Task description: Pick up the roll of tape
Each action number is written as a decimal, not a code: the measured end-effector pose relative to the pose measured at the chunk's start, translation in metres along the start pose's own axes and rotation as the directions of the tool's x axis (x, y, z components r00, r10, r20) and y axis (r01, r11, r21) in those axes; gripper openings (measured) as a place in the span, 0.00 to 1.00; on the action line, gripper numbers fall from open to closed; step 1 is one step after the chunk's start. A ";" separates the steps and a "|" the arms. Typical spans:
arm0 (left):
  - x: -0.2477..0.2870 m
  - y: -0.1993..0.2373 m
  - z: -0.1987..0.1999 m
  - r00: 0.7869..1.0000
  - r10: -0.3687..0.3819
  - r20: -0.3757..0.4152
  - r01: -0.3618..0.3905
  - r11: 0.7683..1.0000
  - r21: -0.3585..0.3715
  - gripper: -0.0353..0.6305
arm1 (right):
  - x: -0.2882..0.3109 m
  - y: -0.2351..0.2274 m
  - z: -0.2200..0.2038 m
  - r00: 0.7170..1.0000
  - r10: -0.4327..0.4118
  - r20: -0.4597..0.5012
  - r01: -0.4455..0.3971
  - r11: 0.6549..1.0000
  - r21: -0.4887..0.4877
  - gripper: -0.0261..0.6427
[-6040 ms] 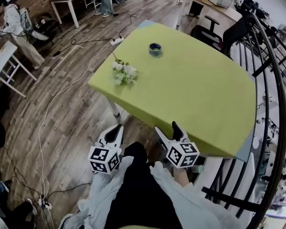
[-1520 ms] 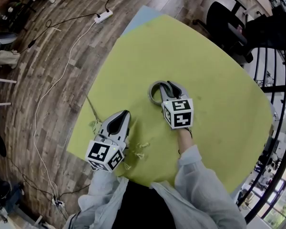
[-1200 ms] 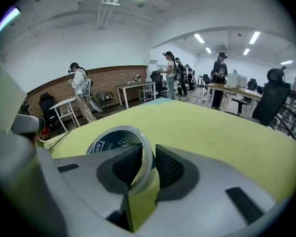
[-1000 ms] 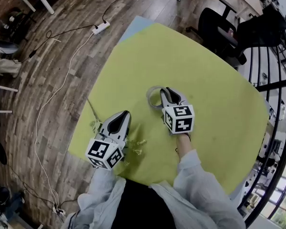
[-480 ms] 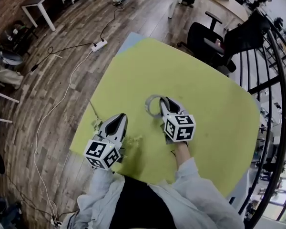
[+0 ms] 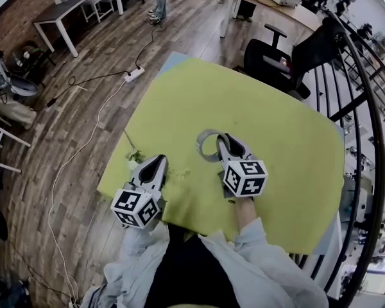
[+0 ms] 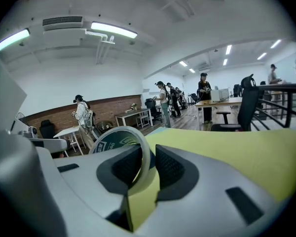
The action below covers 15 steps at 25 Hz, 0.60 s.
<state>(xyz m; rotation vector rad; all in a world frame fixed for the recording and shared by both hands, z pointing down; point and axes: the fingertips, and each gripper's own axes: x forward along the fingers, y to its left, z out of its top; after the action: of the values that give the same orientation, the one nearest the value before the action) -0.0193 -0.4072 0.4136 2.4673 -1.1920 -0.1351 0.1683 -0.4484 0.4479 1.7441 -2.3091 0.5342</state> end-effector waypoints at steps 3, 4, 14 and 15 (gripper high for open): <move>-0.019 -0.014 -0.001 1.000 -0.003 0.009 0.003 1.000 0.015 0.10 | -0.025 0.007 -0.002 1.000 -0.002 0.023 0.002 1.000 -0.010 0.17; -0.026 -0.019 -0.003 1.000 -0.003 0.012 0.003 1.000 0.019 0.10 | -0.034 0.009 -0.003 1.000 -0.005 0.030 0.006 1.000 -0.019 0.17; -0.094 -0.072 -0.026 1.000 0.006 0.019 -0.007 0.999 0.048 0.10 | -0.145 0.030 -0.029 0.995 -0.021 0.100 0.024 0.999 -0.029 0.17; -0.102 -0.077 -0.030 1.000 0.007 0.020 -0.008 0.999 0.048 0.10 | -0.157 0.031 -0.034 0.994 -0.024 0.105 0.026 0.999 -0.025 0.17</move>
<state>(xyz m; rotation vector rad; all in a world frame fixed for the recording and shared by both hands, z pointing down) -0.0197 -0.2770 0.4024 2.5079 -1.2262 -0.1308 0.1811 -0.2887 0.4164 1.8280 -2.3488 0.4160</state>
